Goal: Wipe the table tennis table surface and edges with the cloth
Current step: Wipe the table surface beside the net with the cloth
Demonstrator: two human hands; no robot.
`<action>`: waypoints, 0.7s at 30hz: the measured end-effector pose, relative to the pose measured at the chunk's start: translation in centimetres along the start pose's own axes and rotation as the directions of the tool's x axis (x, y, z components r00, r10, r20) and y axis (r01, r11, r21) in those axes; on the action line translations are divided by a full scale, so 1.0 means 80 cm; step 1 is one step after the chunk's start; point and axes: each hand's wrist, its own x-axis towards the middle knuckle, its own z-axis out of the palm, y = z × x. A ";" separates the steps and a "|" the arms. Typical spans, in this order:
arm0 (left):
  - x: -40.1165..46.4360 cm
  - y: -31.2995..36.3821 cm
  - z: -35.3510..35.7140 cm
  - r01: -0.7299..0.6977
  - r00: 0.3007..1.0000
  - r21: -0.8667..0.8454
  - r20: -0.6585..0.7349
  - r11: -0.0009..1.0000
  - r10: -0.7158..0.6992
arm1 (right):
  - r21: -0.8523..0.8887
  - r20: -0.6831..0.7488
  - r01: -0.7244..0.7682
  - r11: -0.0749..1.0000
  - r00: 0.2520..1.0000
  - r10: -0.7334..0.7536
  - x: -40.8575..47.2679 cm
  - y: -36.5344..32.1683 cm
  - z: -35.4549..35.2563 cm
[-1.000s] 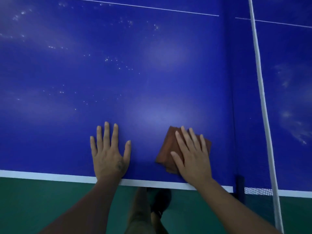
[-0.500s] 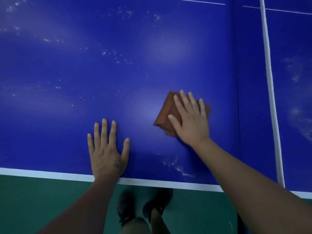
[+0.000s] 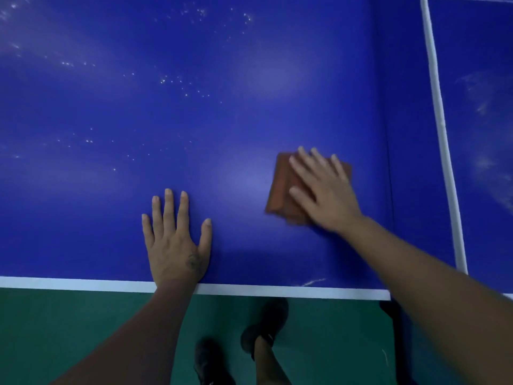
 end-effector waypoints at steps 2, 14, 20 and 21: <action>-0.001 -0.001 0.000 -0.001 1.000 -0.011 -0.002 1.000 0.001 | -0.011 0.003 -0.122 0.992 0.993 0.122 0.019 0.015 -0.008; -0.003 -0.001 -0.007 -0.011 0.999 -0.048 0.044 0.999 0.013 | -0.005 -0.046 -0.189 0.982 0.981 0.188 -0.184 -0.148 0.053; -0.004 -0.003 -0.005 -0.018 0.999 -0.047 0.044 0.999 0.020 | 0.039 0.050 0.140 0.989 0.989 -0.142 -0.191 -0.121 0.043; -0.005 -0.003 -0.004 -0.018 0.999 -0.044 0.038 0.999 0.019 | 0.038 0.041 0.075 0.996 0.996 -0.077 -0.177 -0.100 0.036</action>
